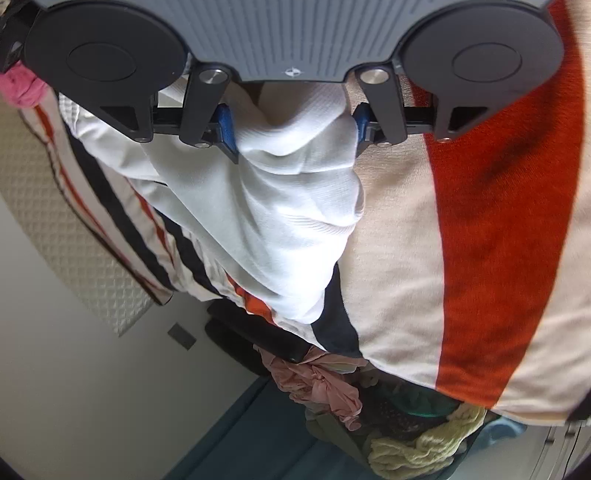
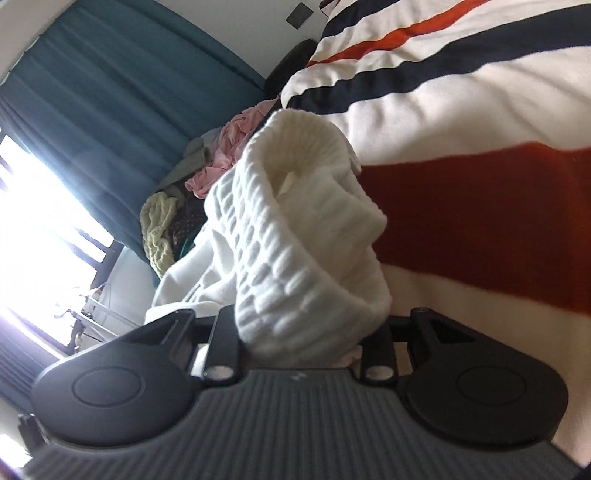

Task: Fold clothes
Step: 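Open both grippers and release the folded sweatpants on the bed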

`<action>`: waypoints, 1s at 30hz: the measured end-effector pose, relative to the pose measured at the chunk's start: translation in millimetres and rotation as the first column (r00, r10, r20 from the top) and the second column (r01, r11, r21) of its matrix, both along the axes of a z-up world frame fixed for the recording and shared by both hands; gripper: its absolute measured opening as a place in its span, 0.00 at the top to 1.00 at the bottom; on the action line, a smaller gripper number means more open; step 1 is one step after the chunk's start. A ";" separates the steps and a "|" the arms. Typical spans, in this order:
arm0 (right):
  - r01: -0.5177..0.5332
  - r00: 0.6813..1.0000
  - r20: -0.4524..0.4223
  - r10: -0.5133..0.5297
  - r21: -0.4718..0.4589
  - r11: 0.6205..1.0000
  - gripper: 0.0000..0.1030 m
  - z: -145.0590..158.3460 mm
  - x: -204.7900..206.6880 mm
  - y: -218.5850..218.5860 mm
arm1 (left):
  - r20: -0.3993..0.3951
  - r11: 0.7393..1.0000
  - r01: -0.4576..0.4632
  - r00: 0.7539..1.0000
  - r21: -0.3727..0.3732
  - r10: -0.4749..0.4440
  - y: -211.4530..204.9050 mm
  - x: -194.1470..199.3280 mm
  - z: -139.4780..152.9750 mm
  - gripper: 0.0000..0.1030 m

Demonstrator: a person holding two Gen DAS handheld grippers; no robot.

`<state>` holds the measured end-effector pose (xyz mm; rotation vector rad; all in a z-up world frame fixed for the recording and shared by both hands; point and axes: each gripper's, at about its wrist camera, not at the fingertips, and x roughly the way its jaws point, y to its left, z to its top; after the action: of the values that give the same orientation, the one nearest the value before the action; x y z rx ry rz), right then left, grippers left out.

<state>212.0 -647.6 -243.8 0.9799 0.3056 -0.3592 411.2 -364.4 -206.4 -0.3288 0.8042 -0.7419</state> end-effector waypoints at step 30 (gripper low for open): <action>-0.146 0.989 -0.103 0.109 -0.500 0.854 0.15 292.2 -170.3 133.8 | 0.544 0.987 -0.070 0.839 0.144 -0.019 124.7 -323.4 335.1 0.00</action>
<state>41.6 -513.7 48.5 0.4236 0.3174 -0.3293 87.7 -239.7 128.7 0.0251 0.3097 -0.6932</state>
